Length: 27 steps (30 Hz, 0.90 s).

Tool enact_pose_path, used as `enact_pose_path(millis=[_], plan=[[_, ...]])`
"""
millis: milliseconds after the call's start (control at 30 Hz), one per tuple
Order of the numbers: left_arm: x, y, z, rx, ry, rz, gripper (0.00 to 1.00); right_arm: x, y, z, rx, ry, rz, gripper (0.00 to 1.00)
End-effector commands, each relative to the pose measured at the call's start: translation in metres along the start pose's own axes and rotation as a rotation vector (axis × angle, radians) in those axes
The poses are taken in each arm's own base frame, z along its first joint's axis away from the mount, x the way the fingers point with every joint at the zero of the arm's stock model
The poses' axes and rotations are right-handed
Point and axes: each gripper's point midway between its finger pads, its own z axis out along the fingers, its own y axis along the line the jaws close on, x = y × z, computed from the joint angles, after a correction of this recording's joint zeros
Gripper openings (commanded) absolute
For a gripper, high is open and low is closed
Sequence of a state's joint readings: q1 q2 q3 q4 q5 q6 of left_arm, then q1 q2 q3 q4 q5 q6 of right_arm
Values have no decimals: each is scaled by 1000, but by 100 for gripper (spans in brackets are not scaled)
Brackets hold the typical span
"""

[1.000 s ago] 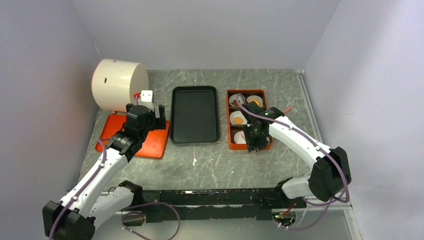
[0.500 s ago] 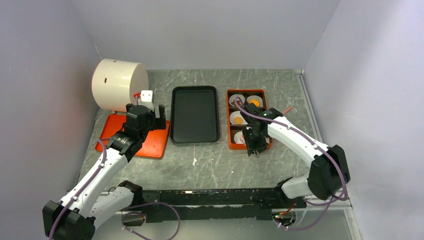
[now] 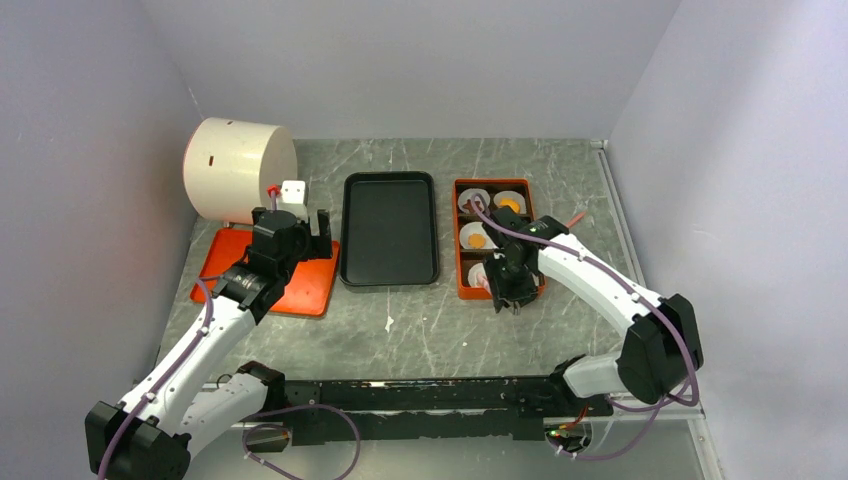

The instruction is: Pack the cookies

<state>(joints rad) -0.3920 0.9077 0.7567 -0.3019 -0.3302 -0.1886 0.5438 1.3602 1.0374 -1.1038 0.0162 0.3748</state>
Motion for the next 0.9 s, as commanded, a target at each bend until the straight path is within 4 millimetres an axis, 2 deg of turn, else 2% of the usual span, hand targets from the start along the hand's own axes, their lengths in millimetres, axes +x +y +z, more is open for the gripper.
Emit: enact_pose_path(millis=[0, 200, 433, 533, 700, 800, 867], plan=[[-17, -1, -4, 7, -50, -29, 98, -14, 6, -24, -39, -83, -1, 46], [-20, -1, -5, 7, -58, -34, 98, -34, 21, -46, -85, -210, -37, 43], [-21, 0, -7, 5, -63, -41, 98, -43, 75, -51, -169, -340, -159, 43], [-21, 0, -8, 5, -65, -44, 98, -45, 101, -48, -247, -396, -200, 43], [-22, 0, -9, 7, -67, -52, 98, -35, 141, -33, -330, -458, -316, 43], [-22, 0, -10, 5, -66, -61, 98, -37, 152, -19, -303, -519, -353, 43], [-23, 2, -10, -3, -67, -66, 98, -45, 158, -12, -301, -572, -346, 43]])
